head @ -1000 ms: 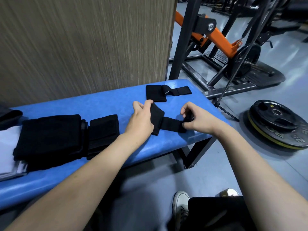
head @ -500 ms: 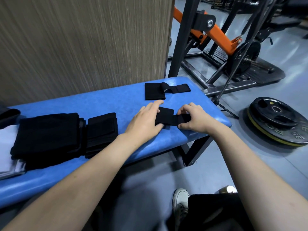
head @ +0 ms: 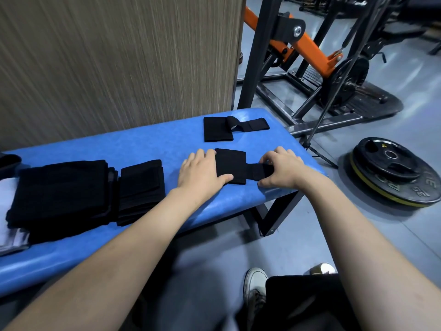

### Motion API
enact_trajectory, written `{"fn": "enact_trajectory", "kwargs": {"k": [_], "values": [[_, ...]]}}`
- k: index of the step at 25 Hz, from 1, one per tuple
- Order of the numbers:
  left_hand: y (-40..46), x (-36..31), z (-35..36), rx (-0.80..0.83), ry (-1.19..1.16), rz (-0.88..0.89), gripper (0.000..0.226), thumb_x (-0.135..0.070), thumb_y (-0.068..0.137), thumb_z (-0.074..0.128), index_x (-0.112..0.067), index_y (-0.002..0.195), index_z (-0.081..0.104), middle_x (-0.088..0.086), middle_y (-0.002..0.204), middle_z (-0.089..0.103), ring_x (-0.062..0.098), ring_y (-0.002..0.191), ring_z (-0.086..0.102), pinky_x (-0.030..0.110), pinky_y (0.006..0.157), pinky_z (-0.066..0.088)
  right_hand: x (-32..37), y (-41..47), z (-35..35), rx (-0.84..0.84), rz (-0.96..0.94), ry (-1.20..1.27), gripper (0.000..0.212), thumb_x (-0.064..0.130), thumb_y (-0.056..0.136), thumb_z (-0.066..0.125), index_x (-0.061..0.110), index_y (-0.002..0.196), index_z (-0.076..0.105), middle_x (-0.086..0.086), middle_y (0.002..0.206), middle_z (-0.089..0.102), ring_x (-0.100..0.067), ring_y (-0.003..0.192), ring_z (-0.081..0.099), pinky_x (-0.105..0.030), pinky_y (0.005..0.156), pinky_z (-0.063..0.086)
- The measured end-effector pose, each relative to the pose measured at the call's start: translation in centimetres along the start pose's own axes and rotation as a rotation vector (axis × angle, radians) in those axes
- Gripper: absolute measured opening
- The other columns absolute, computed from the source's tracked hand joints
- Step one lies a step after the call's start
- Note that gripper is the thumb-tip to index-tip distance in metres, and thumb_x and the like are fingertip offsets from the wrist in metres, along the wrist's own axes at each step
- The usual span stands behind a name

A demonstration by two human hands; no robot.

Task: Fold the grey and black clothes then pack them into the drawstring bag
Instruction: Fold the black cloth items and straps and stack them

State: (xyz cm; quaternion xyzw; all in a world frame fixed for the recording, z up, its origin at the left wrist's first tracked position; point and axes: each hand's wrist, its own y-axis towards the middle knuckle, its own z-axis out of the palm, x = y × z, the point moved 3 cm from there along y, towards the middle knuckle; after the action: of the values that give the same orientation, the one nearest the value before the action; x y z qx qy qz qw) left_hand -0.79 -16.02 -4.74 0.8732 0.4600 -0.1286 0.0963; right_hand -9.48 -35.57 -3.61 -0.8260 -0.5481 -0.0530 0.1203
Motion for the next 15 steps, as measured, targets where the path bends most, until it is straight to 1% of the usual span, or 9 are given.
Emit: {"fn": "enact_trajectory", "kwargs": {"k": [3,5,6,8,10,12,13,15], "values": [[0.5,-0.8,0.4,0.024,-0.212,-0.025,0.066,-0.043,0.084,0.073,-0.023,0.138,0.041,0.005,0.127,0.049,0.026,0.121,0.047,0.037,0.102,0.040,0.2,0.0,0.3,-0.008,-0.005,0.020,0.054,0.041,0.069,0.080,0.027,0.116,0.056,0.000,0.115,0.044,-0.024,0.112,0.040,-0.034,0.091,0.037],[0.7,-1.3,0.7,0.043,-0.380,-0.062,0.057,-0.029,0.083,0.074,-0.025,0.130,0.042,0.004,0.124,0.044,0.024,0.111,0.054,0.039,0.094,0.046,0.1,0.0,0.4,-0.016,-0.010,0.021,0.051,0.040,0.069,0.080,0.027,0.113,0.057,0.001,0.113,0.044,-0.023,0.110,0.039,-0.033,0.089,0.036],[0.7,-1.4,0.8,0.042,-0.433,-0.076,0.055,-0.025,0.082,0.074,-0.027,0.127,0.042,0.003,0.124,0.042,0.024,0.104,0.058,0.039,0.091,0.049,0.1,0.0,0.4,-0.018,-0.013,0.020,0.050,0.040,0.070,0.079,0.027,0.112,0.056,0.001,0.112,0.044,-0.023,0.110,0.040,-0.033,0.089,0.035],[0.9,-1.5,0.9,0.051,-0.482,-0.106,0.056,-0.024,0.079,0.077,-0.028,0.124,0.042,0.002,0.125,0.038,0.023,0.101,0.060,0.039,0.090,0.050,-0.1,0.0,0.5,-0.015,-0.018,0.023,0.048,0.039,0.070,0.079,0.027,0.111,0.056,0.000,0.112,0.045,-0.024,0.110,0.040,-0.033,0.090,0.035],[1.1,-1.3,0.9,0.072,-0.524,-0.134,0.061,-0.024,0.078,0.080,-0.027,0.126,0.043,0.001,0.125,0.038,0.022,0.100,0.061,0.036,0.090,0.049,-0.1,0.0,0.5,-0.014,-0.027,0.033,0.048,0.038,0.071,0.079,0.027,0.111,0.056,0.000,0.112,0.046,-0.023,0.109,0.040,-0.034,0.090,0.036],[1.2,-1.1,0.9,0.088,-0.613,-0.162,0.061,-0.023,0.078,0.080,-0.028,0.127,0.044,-0.001,0.123,0.046,0.020,0.097,0.061,0.034,0.087,0.050,0.1,0.0,0.5,-0.019,-0.044,0.037,0.047,0.036,0.071,0.078,0.028,0.112,0.056,0.001,0.112,0.047,-0.023,0.109,0.041,-0.035,0.092,0.037],[1.2,-1.1,1.0,0.096,-0.678,-0.174,0.058,-0.023,0.077,0.079,-0.031,0.124,0.045,-0.002,0.120,0.054,0.019,0.095,0.063,0.036,0.086,0.052,0.1,0.0,0.5,-0.019,-0.053,0.040,0.047,0.035,0.072,0.077,0.028,0.113,0.056,0.001,0.112,0.048,-0.024,0.109,0.041,-0.035,0.093,0.037],[1.2,-1.1,1.2,0.113,-0.761,-0.168,0.046,-0.020,0.080,0.075,-0.033,0.115,0.048,-0.001,0.100,0.069,0.019,0.083,0.066,0.042,0.081,0.054,0.2,-0.1,0.5,-0.019,-0.071,0.051,0.047,0.034,0.072,0.076,0.030,0.113,0.056,0.002,0.112,0.048,-0.024,0.109,0.042,-0.036,0.095,0.037]]}}
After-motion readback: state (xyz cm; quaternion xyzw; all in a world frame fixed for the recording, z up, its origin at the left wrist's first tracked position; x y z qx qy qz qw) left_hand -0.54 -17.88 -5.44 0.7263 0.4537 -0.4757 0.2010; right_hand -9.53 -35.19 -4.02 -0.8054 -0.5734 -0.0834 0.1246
